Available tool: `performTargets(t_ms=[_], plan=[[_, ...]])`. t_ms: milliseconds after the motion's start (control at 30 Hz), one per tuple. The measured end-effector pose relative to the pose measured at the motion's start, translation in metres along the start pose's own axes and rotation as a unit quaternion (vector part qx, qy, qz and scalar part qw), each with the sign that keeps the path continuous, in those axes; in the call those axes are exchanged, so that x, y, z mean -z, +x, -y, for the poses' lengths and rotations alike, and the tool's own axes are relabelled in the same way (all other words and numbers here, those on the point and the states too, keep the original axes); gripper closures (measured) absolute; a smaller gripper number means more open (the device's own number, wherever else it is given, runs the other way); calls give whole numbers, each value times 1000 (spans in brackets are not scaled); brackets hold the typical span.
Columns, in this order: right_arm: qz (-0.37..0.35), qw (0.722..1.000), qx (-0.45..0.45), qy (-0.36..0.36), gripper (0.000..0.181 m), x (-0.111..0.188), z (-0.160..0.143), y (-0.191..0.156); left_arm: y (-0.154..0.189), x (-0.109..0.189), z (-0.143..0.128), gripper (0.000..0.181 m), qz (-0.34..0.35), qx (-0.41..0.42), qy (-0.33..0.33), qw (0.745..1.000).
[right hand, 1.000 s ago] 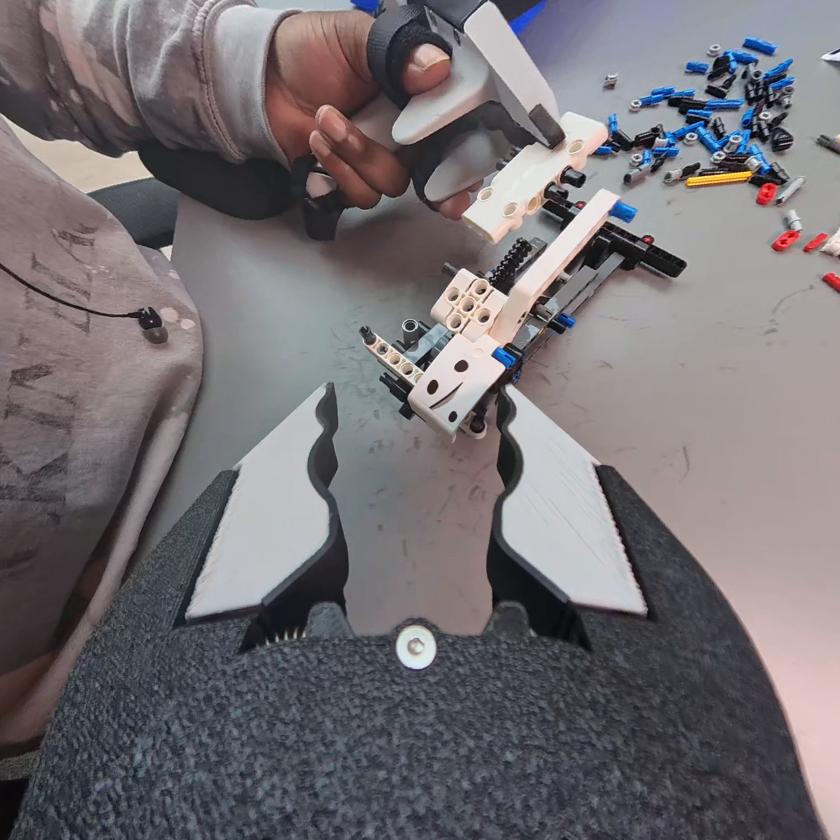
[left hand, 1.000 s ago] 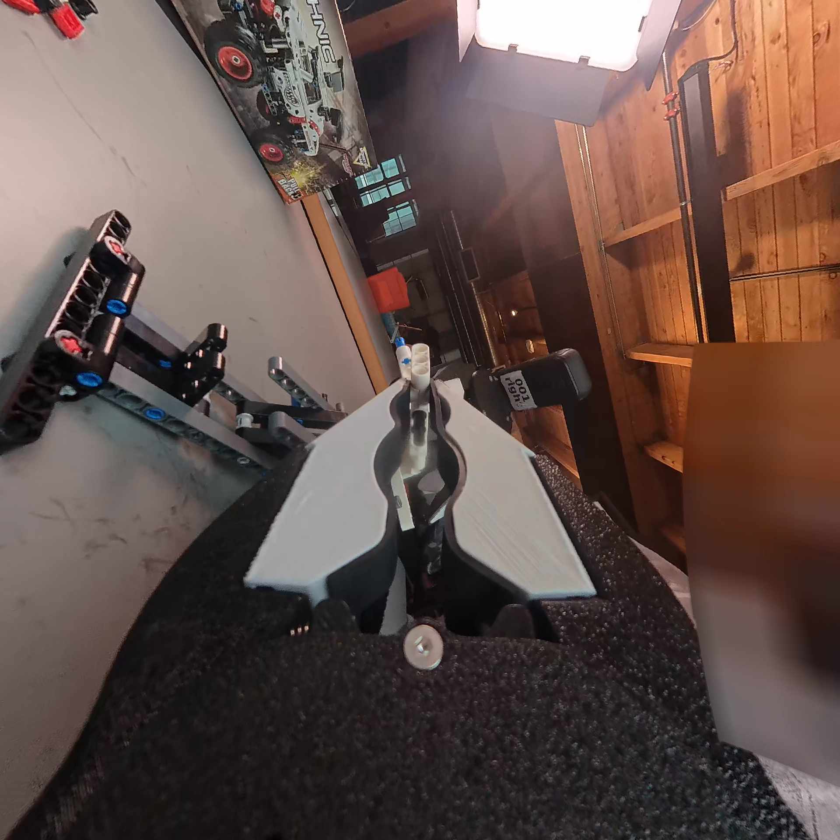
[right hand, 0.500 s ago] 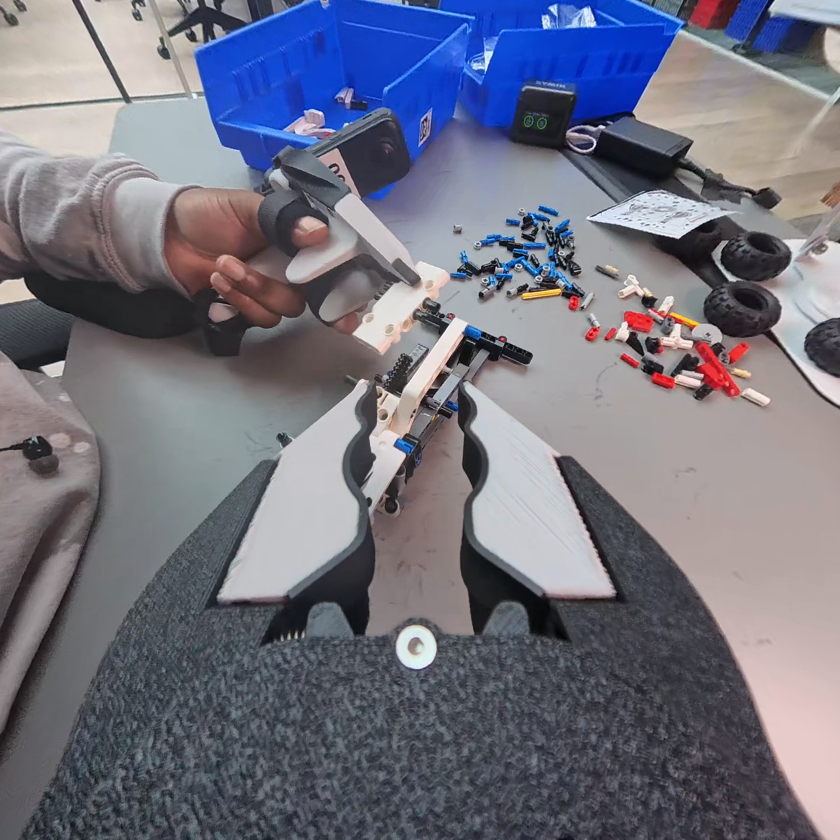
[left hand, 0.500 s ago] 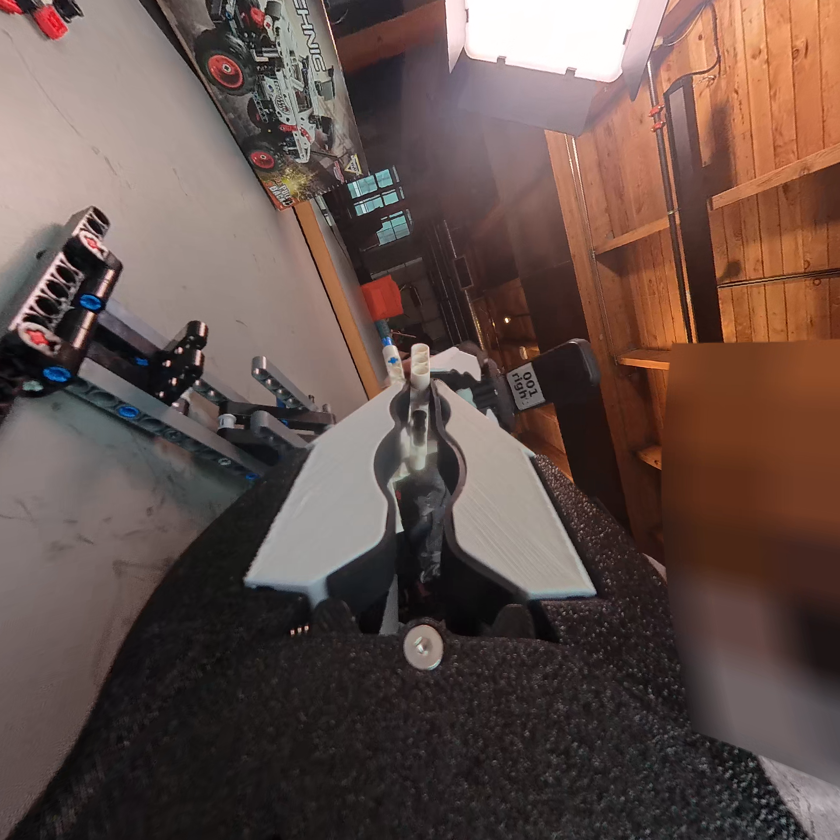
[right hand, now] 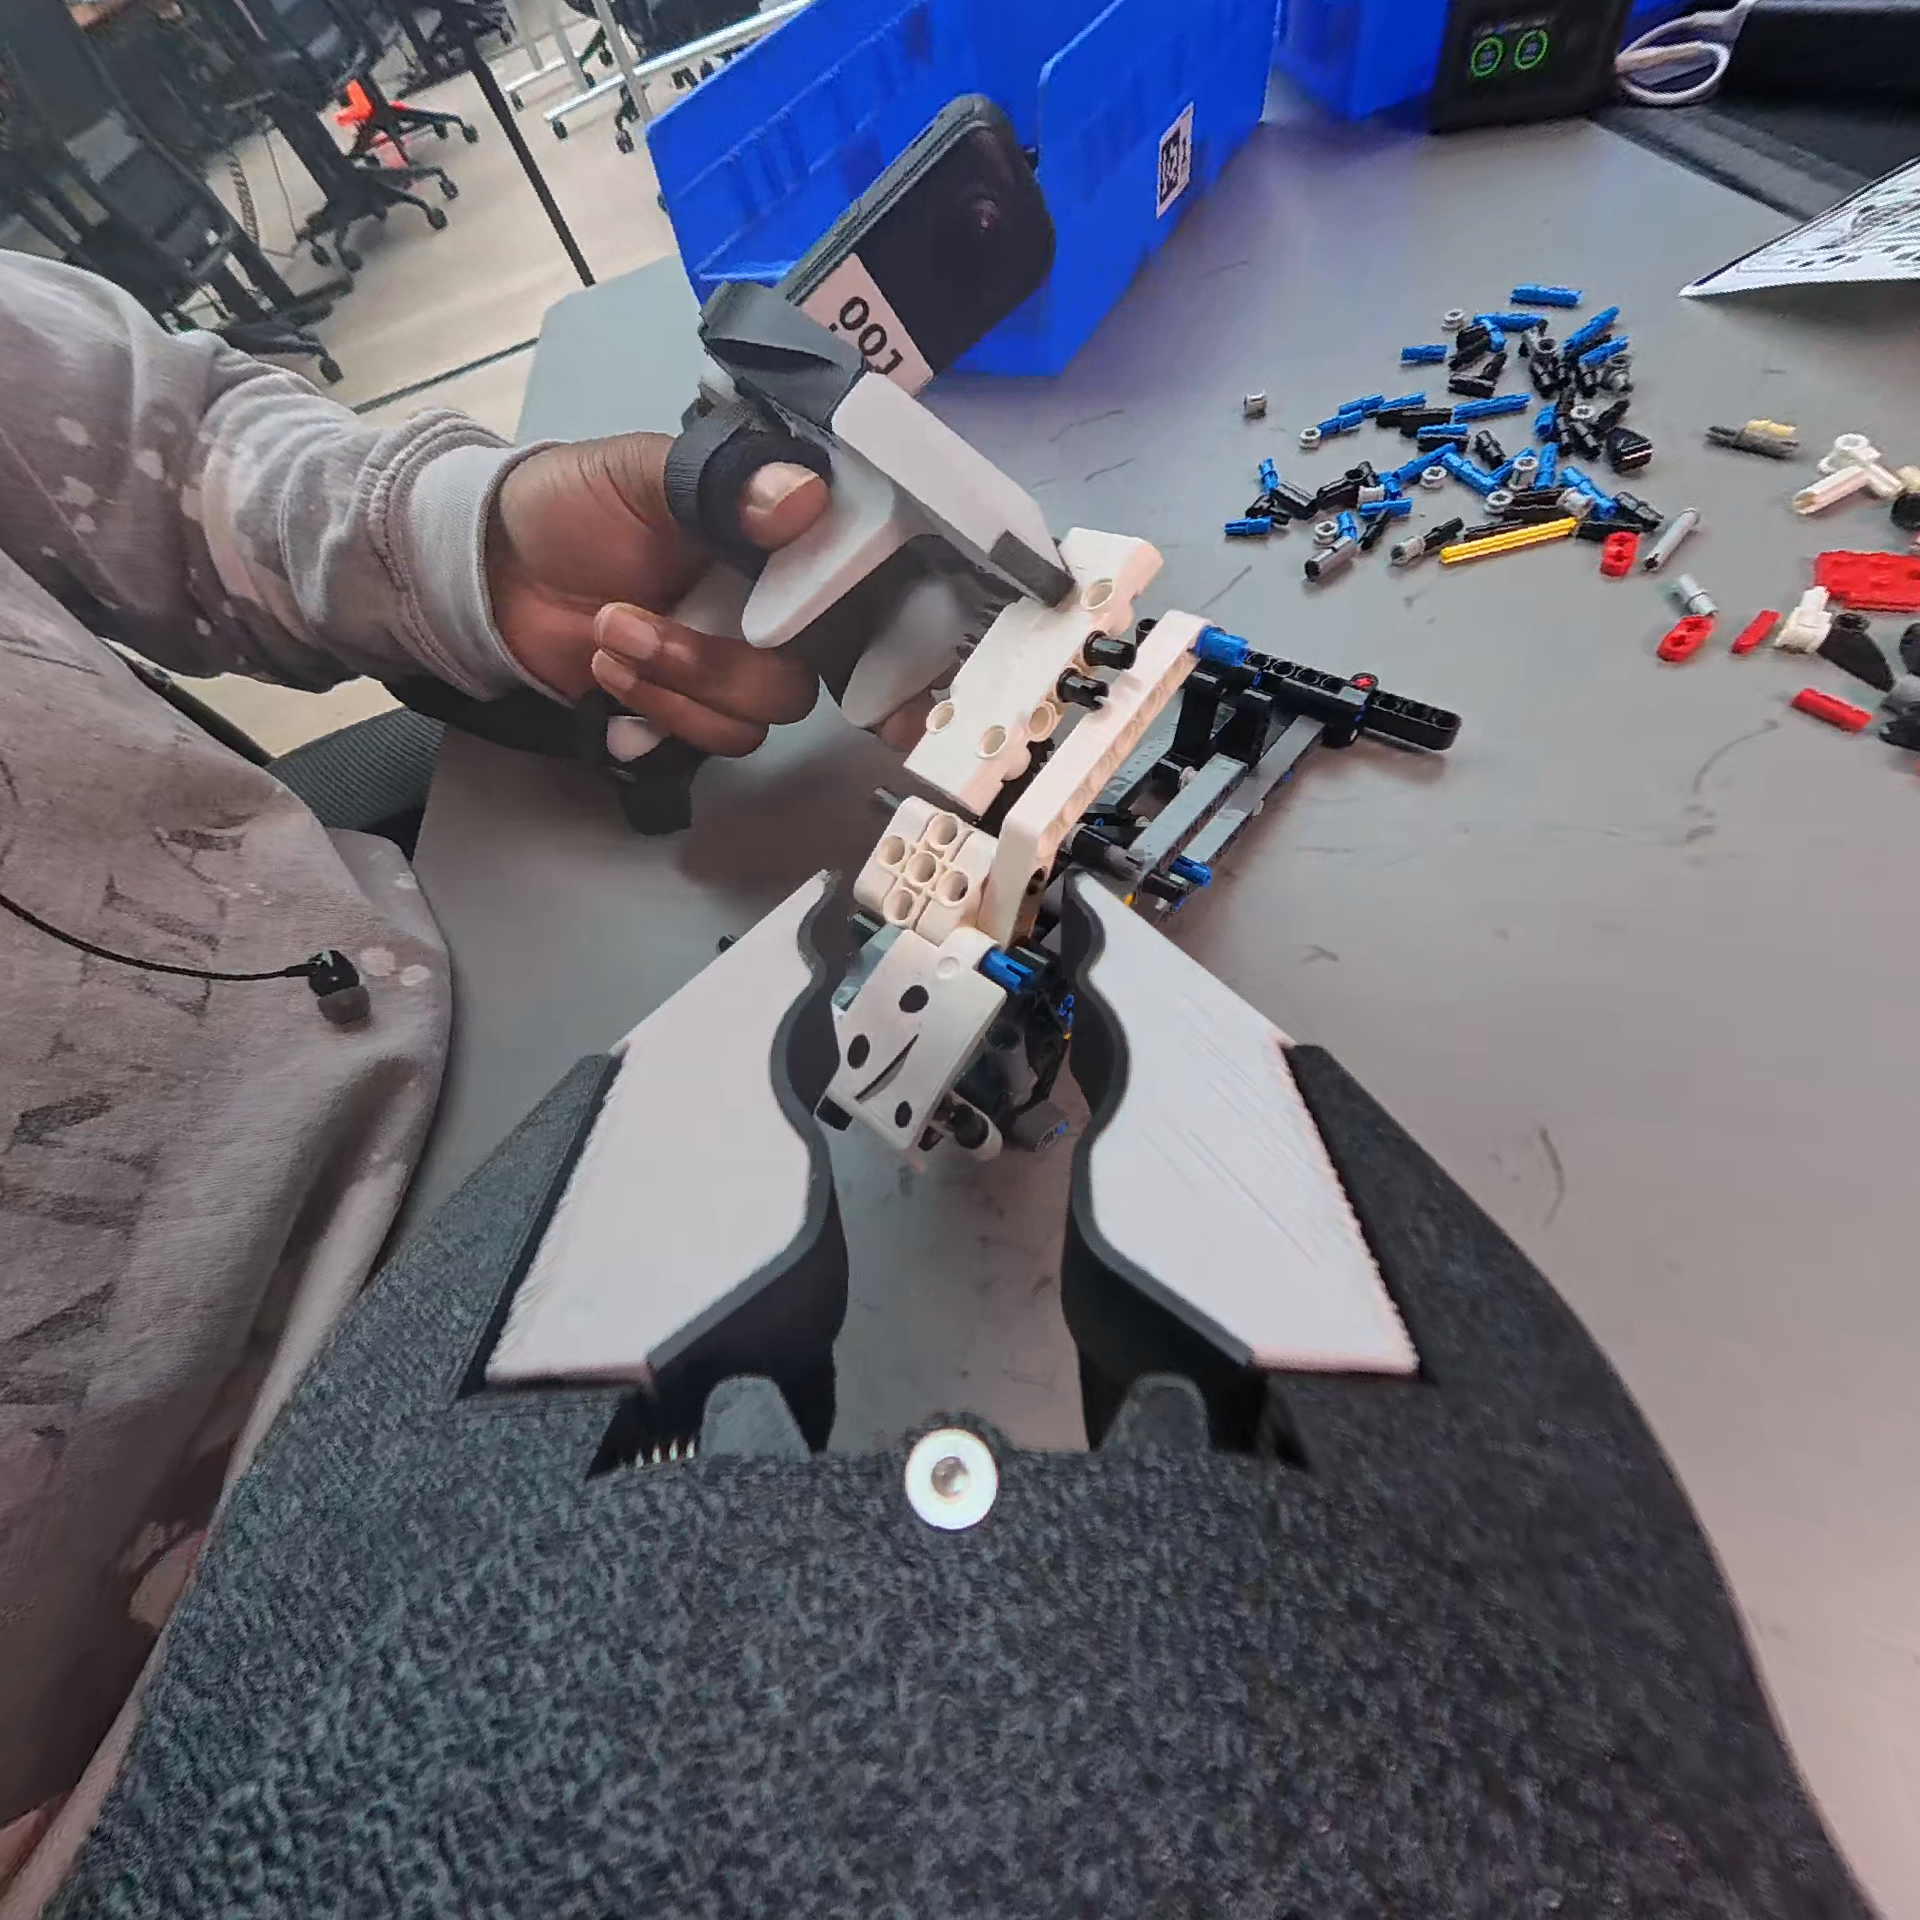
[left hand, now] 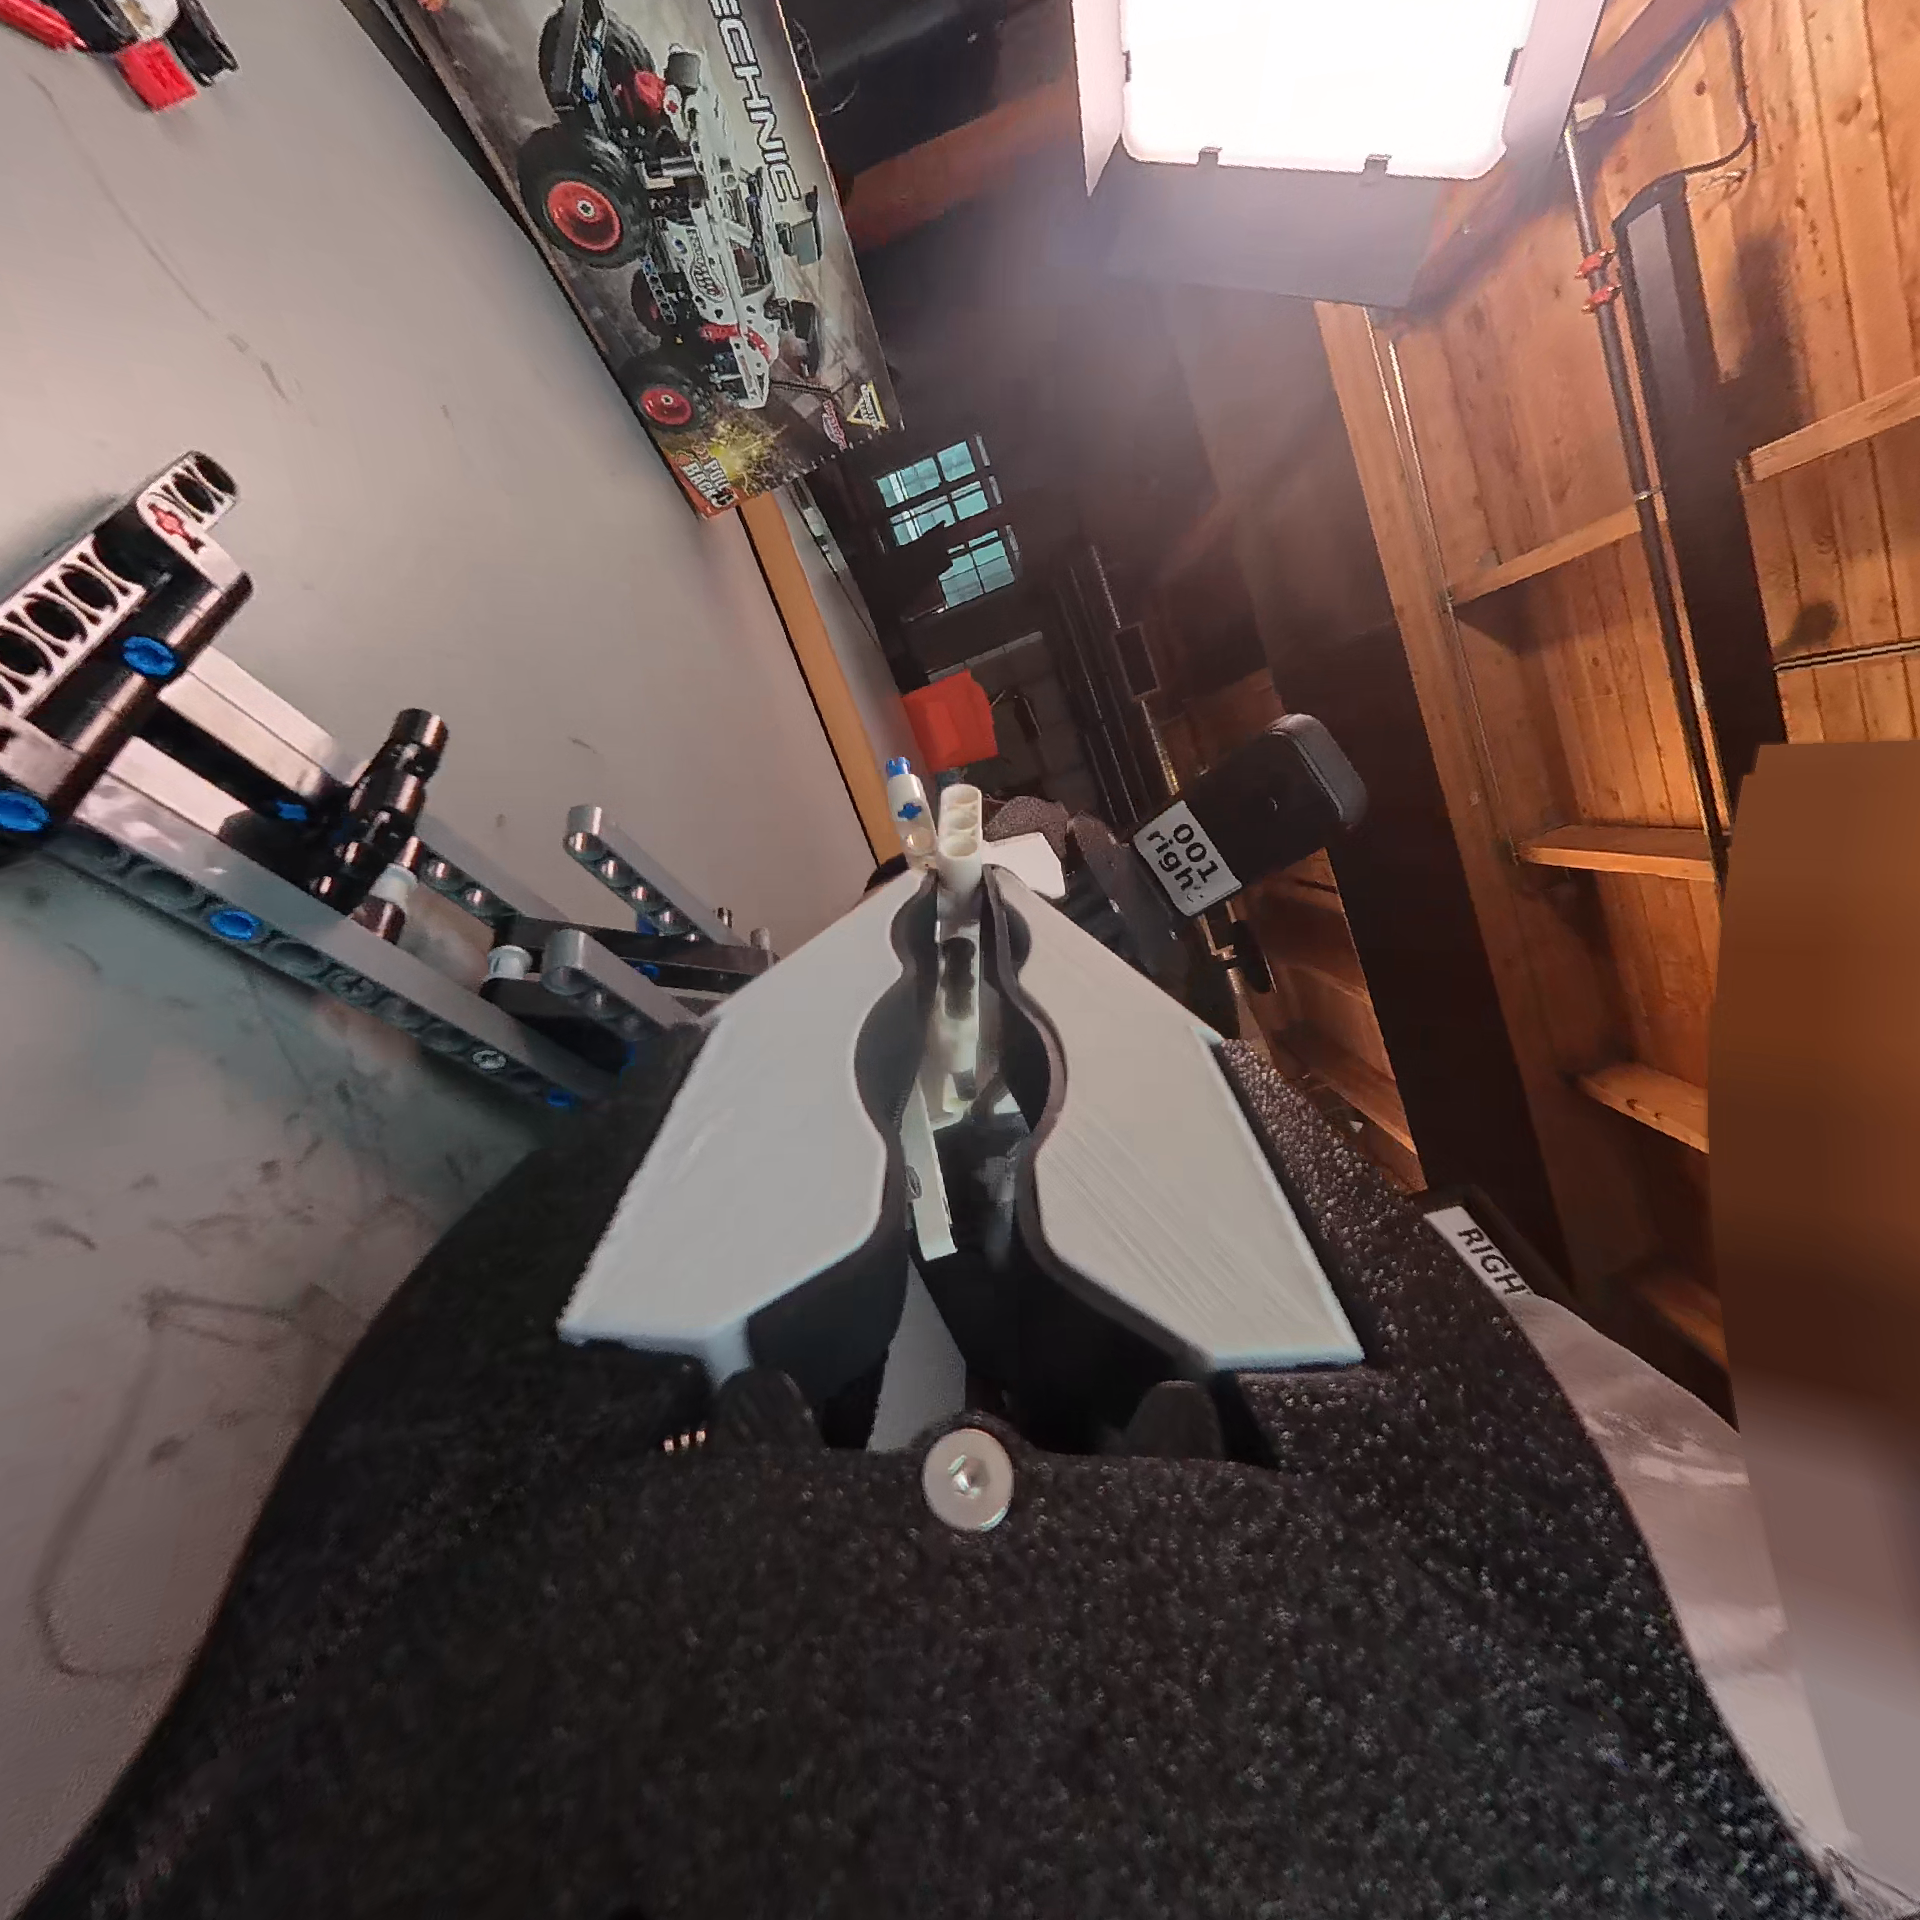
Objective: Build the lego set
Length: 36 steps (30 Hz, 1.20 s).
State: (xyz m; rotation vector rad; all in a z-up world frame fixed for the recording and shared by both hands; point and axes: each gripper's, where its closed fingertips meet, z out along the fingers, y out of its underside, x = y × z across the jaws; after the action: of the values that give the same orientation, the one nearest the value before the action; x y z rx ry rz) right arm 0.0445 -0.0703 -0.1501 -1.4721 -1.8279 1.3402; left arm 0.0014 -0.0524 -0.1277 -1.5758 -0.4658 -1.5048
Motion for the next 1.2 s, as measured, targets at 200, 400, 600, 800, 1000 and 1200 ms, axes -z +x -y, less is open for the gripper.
performTargets(t_ms=[200,400,600,800,1000,1200], plan=[[-54,998,-23,16,144,-13,2,-2,1,2,3,175,22,-10,12,1000],[-121,991,-29,45,144,-21,6,-2,0,11,5,175,29,5,23,999],[-114,992,-32,52,143,-19,5,-4,-3,15,2,174,37,7,10,999],[-125,991,16,38,137,-21,2,-7,-8,14,1,174,45,20,-20,999],[-95,995,23,35,126,-20,4,-12,-7,13,0,176,33,54,-35,997],[4,999,-44,25,123,-6,17,-11,-5,12,2,175,26,70,-42,996]])
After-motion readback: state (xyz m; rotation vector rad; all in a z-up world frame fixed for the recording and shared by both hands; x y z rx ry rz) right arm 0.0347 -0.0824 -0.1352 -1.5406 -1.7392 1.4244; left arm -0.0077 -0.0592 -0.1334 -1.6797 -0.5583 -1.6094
